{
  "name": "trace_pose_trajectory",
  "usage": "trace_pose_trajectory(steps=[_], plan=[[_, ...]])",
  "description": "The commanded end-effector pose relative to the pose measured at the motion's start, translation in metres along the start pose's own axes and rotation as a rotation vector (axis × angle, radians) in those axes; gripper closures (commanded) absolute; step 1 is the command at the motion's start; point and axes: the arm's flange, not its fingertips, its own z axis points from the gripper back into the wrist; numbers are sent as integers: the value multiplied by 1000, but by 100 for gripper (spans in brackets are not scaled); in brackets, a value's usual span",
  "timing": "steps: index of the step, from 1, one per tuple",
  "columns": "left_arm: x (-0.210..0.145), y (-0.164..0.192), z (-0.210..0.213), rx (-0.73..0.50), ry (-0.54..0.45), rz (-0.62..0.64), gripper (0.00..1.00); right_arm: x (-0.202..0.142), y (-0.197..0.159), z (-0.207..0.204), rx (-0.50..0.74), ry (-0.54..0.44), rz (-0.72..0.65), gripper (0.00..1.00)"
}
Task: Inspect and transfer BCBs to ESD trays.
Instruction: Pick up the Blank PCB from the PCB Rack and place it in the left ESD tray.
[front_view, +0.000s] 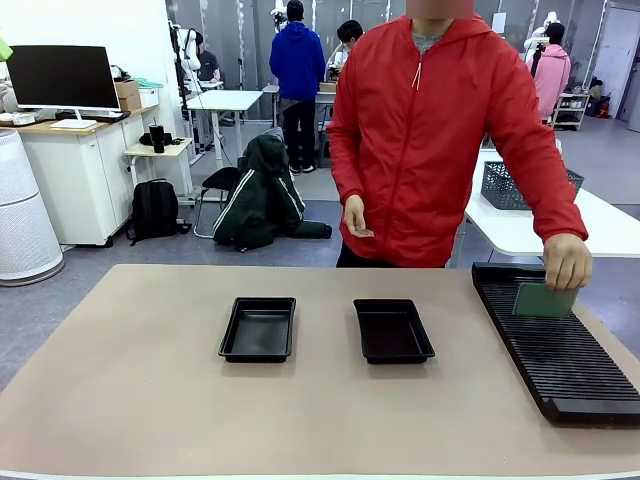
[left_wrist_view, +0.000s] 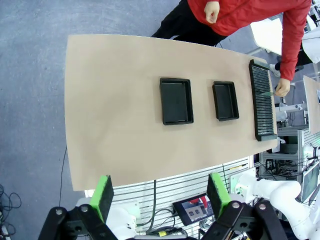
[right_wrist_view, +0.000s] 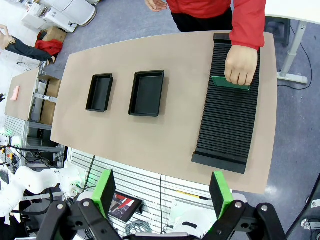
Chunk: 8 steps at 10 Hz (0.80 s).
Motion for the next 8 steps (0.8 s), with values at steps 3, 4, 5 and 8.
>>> trace_pose_trajectory(steps=[3, 4, 5, 8], plan=[[-2, 0, 1, 0, -3, 0, 0, -1, -1, -1, 5, 1, 1, 0], [-2, 0, 1, 0, -3, 0, 0, -1, -1, -1, 5, 1, 1, 0], [-2, 0, 1, 0, -3, 0, 0, -1, -1, -1, 5, 1, 1, 0], [-2, 0, 1, 0, -3, 0, 0, -1, -1, -1, 5, 1, 1, 0]])
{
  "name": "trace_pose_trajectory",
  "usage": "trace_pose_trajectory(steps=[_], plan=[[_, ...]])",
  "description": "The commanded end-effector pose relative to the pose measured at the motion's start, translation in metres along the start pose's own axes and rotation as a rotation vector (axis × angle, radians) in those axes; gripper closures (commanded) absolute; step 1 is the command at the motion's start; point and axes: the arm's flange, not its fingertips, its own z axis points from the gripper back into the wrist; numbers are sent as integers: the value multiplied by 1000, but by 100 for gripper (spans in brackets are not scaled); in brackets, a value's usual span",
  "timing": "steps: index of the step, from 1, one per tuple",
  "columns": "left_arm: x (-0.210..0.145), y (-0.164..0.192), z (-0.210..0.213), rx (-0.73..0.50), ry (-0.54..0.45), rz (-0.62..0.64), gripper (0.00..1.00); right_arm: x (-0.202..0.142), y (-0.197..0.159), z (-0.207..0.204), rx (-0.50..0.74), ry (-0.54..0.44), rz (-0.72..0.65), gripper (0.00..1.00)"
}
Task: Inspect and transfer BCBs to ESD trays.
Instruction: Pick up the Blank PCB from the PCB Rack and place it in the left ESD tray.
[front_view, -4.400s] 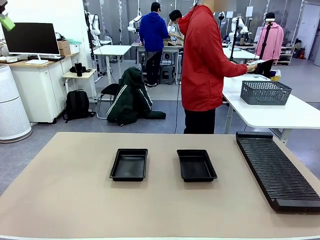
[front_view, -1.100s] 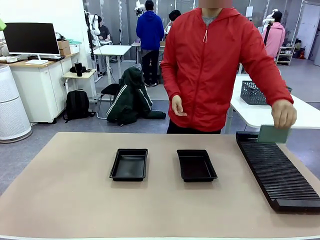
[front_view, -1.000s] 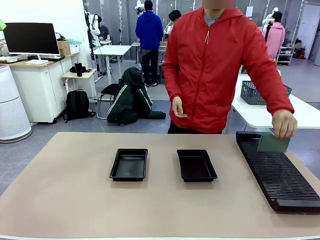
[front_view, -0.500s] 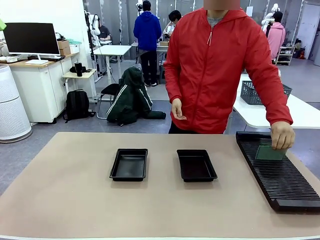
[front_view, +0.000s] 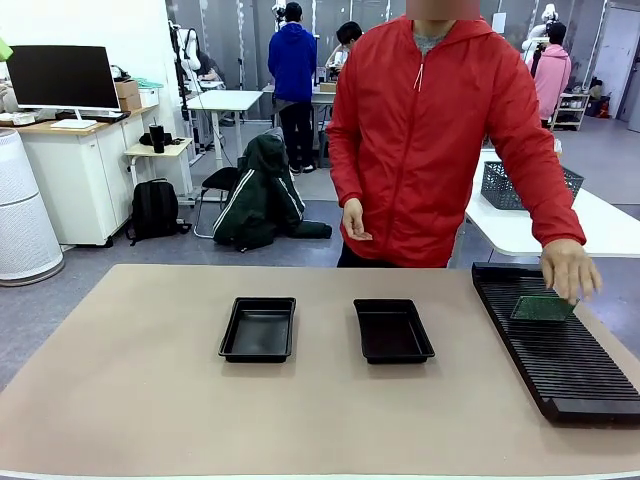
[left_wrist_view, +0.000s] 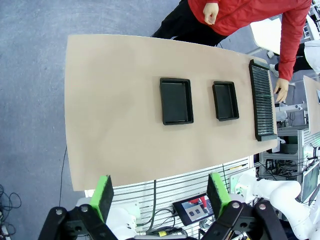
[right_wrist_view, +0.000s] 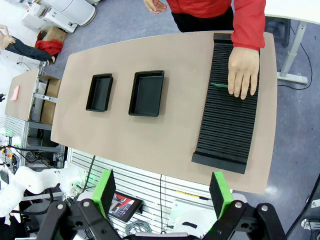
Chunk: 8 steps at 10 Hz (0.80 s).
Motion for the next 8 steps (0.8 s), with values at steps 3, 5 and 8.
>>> trace_pose_trajectory(steps=[3, 5, 8], plan=[[-2, 0, 1, 0, -3, 0, 0, -1, -1, -1, 5, 1, 1, 0], [-2, 0, 1, 0, -3, 0, 0, -1, -1, -1, 5, 1, 1, 0], [-2, 0, 1, 0, -3, 0, 0, 0, 0, 0, 0, 0, 0, 0]])
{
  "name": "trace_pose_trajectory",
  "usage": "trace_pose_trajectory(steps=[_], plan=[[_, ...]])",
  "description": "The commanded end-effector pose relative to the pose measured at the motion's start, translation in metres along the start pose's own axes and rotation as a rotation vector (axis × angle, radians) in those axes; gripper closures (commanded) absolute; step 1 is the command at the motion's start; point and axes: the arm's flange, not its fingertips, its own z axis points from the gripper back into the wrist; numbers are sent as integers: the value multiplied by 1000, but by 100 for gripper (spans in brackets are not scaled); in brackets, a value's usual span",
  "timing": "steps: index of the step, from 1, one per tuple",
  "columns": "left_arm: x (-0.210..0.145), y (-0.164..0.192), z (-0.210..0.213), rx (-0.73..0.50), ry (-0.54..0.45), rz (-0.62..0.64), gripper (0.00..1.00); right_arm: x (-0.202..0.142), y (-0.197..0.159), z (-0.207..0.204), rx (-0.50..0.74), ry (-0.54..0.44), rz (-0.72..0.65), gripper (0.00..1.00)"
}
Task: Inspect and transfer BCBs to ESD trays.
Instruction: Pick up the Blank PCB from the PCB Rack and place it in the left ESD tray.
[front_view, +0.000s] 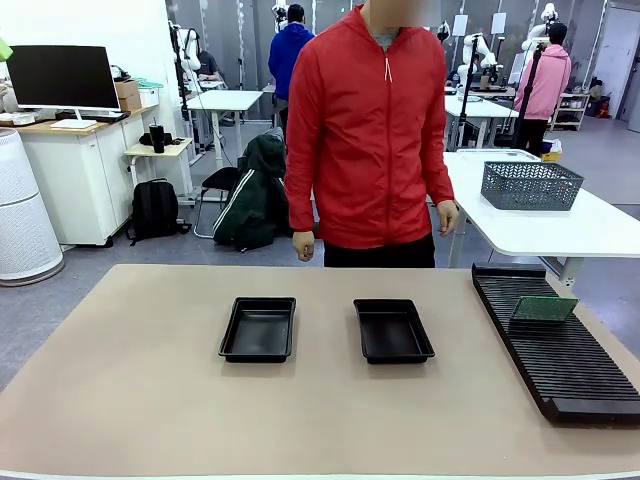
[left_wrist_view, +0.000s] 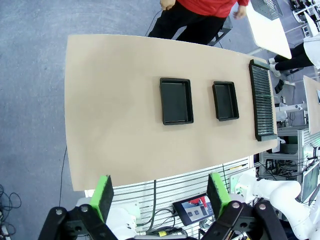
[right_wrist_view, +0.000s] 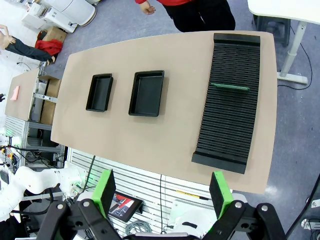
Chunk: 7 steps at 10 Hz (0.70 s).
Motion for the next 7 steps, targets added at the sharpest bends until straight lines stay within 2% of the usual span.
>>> trace_pose_trajectory(steps=[1, 4, 7], plan=[[-2, 0, 1, 0, -3, 0, 0, 14, 2, -18, -76, 5, 67, 0], [-2, 0, 1, 0, -3, 0, 0, 70, -6, -105, -259, 133, 362, 0], [-2, 0, 1, 0, -3, 0, 0, 93, -19, -179, -334, 289, 686, 0]])
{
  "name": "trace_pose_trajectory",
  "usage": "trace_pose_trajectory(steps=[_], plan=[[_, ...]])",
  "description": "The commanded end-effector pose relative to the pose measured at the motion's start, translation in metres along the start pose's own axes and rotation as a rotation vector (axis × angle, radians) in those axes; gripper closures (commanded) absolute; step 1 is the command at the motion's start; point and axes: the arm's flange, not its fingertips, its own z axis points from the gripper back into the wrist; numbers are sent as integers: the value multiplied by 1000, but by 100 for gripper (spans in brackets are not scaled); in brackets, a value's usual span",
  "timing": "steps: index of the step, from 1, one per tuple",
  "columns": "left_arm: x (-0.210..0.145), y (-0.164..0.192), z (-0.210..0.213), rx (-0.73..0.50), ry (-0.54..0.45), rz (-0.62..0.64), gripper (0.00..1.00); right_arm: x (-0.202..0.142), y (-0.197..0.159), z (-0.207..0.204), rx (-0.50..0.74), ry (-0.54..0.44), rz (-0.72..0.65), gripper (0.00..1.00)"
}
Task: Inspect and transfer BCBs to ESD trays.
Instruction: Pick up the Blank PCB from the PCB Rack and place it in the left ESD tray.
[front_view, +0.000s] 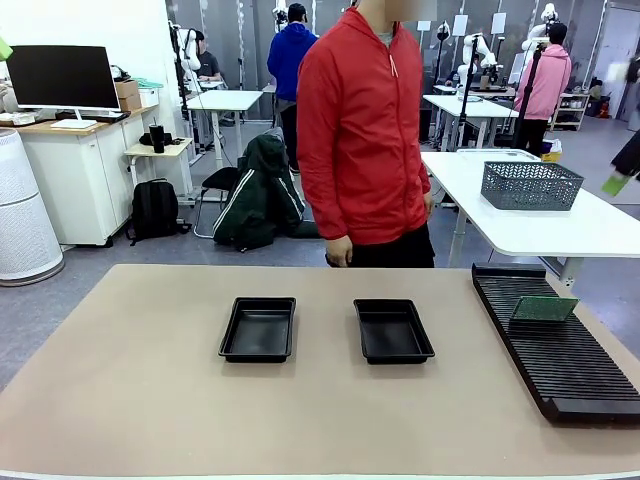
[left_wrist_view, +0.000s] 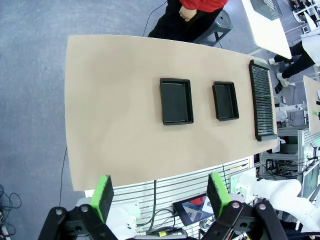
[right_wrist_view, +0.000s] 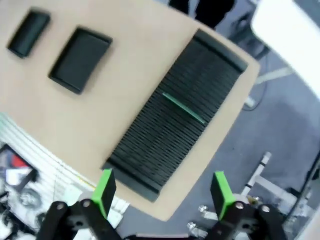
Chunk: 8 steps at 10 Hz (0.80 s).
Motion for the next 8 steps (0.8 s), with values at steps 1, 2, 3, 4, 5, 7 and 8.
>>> trace_pose_trajectory(steps=[1, 2, 3, 4, 5, 7, 8], plan=[[-1, 1, 0, -1, -1, 1, 0, 0, -11, -22, -74, 40, 219, 0], [-1, 1, 0, -1, -1, 1, 0, 3, -12, -38, -80, 53, 330, 0], [-1, 1, 0, -1, -1, 1, 0, 4, -14, -53, -84, 93, 426, 0], [-1, 1, 0, -1, -1, 1, 0, 7, -12, -70, -76, 76, 549, 0], [-1, 1, 0, -1, -1, 1, 0, 10, -11, -86, -55, 89, 628, 0], [-1, 1, 0, -1, -1, 1, 0, 13, -12, -116, 1, 141, 765, 0], [-1, 1, 0, -1, -1, 1, 0, 14, -16, -133, 34, 141, 814, 0]])
